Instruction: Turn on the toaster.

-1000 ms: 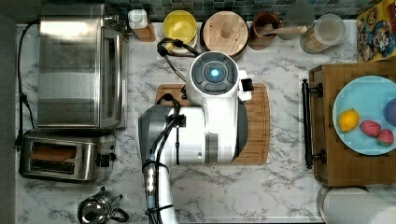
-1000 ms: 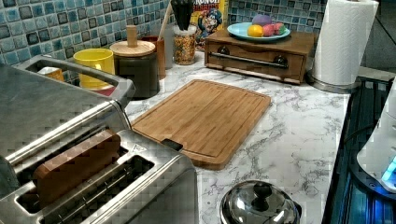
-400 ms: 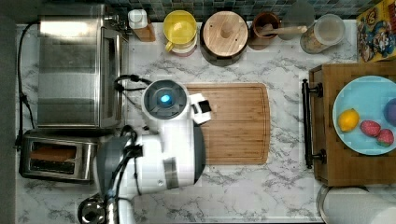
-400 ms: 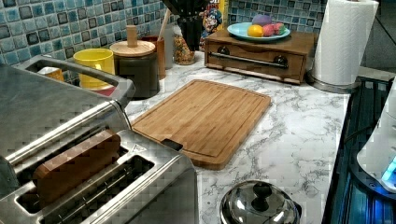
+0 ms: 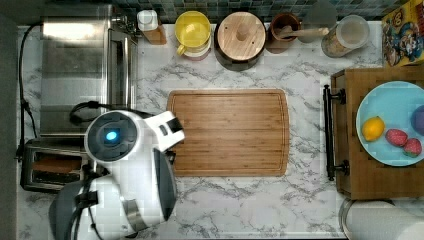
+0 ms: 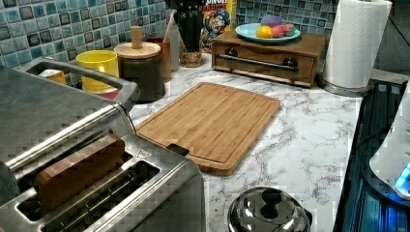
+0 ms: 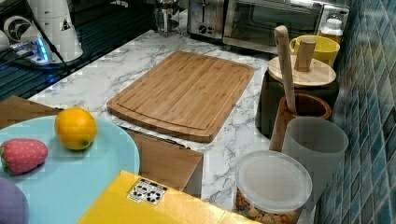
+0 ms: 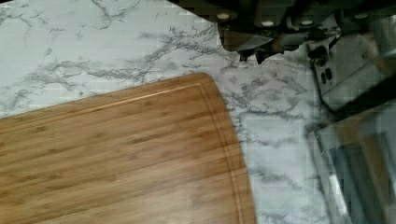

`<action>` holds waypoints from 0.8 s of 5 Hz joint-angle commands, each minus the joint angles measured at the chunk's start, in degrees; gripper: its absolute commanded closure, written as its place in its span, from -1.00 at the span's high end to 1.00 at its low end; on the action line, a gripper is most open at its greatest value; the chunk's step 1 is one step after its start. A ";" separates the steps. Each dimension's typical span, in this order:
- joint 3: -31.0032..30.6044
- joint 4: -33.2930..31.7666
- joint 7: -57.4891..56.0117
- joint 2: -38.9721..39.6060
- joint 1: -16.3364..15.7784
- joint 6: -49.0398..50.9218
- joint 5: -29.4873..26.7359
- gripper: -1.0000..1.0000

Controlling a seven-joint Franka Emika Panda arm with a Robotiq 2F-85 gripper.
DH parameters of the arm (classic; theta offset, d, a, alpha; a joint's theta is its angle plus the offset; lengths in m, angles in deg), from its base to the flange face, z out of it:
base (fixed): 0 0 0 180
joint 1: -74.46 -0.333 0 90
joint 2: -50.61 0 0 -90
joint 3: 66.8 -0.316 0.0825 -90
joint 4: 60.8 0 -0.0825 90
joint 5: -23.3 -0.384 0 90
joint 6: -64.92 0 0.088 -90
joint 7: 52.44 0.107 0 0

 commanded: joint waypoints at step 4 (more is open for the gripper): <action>-7.41 -9.96 -0.22 -0.93 -4.19 -13.35 -7.23 -1.00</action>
